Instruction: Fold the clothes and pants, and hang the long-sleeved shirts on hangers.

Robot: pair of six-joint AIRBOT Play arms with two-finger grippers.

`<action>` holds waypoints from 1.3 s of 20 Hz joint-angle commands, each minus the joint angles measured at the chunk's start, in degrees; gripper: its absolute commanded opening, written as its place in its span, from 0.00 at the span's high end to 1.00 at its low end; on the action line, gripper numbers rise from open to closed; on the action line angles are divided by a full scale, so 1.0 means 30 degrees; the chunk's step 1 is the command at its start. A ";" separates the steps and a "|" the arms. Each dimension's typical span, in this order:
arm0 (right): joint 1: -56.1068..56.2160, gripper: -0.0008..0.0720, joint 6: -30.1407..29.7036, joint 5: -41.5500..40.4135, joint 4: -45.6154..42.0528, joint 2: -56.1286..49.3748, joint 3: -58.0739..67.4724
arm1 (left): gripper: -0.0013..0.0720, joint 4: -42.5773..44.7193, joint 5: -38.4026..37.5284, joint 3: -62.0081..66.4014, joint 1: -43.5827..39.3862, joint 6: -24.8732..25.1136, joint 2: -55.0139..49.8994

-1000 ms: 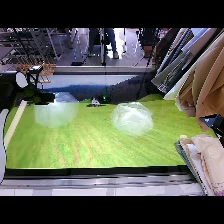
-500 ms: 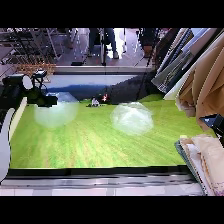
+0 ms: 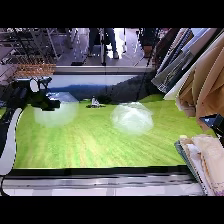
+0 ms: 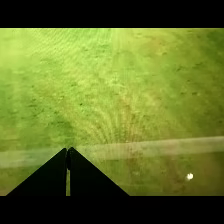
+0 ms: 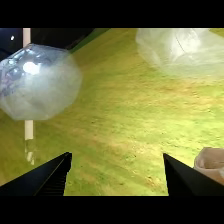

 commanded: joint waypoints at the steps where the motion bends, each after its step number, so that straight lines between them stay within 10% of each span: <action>1: 0.0022 0.09 0.0007 0.0007 0.0000 0.0007 0.0022 | 0.98 0.0029 -0.0007 0.0007 0.0015 0.0007 -0.0248; 26: 0.0022 0.09 0.0007 0.0007 0.0000 0.0015 0.0022 | 0.98 0.0058 -0.0007 0.0007 -0.2601 0.0000 0.4765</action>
